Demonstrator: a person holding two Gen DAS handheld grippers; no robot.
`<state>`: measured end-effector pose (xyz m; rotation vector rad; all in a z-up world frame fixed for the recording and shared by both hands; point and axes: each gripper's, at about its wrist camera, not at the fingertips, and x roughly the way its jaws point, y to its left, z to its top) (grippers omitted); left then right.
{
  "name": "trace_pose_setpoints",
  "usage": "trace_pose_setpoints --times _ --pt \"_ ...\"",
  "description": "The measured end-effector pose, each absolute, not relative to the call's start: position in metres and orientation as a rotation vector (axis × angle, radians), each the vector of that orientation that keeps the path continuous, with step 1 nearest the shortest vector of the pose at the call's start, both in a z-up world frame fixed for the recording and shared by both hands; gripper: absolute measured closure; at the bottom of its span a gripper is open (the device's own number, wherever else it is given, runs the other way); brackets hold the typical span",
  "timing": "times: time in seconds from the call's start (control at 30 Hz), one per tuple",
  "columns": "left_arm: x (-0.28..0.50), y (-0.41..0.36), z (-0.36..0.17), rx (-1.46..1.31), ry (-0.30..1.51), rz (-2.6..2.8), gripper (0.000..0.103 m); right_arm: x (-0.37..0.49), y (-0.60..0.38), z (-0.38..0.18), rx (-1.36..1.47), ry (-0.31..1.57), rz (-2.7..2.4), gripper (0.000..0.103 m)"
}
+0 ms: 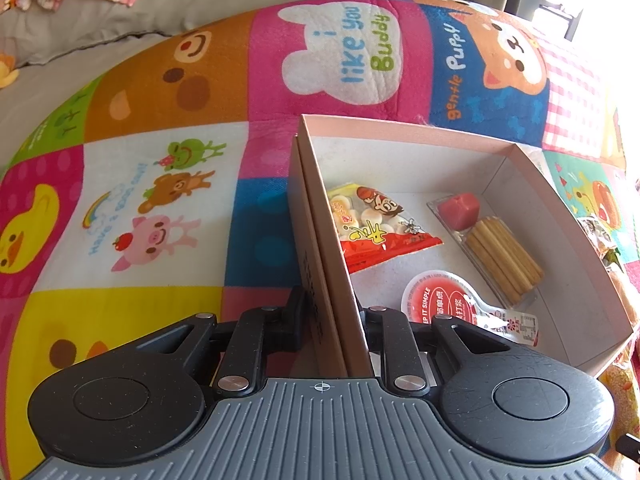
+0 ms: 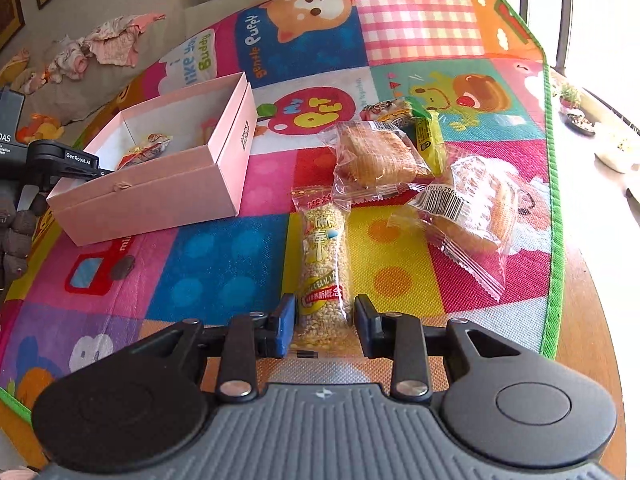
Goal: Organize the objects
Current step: 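Grasp the rice-cracker stick bar with the right tool and lift it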
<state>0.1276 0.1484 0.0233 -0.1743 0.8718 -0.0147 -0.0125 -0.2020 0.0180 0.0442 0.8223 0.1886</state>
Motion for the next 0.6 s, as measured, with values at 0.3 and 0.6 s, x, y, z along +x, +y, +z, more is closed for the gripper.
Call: trace_pose_setpoints --times 0.3,0.6 --pt "0.127 0.149 0.023 -0.172 0.872 -0.021 0.081 -0.003 -0.187 0.021 -0.037 0.783 0.154 0.049" --pt "0.127 0.148 0.023 -0.170 0.873 -0.016 0.081 -0.015 -0.174 0.024 0.003 0.770 0.313 0.043"
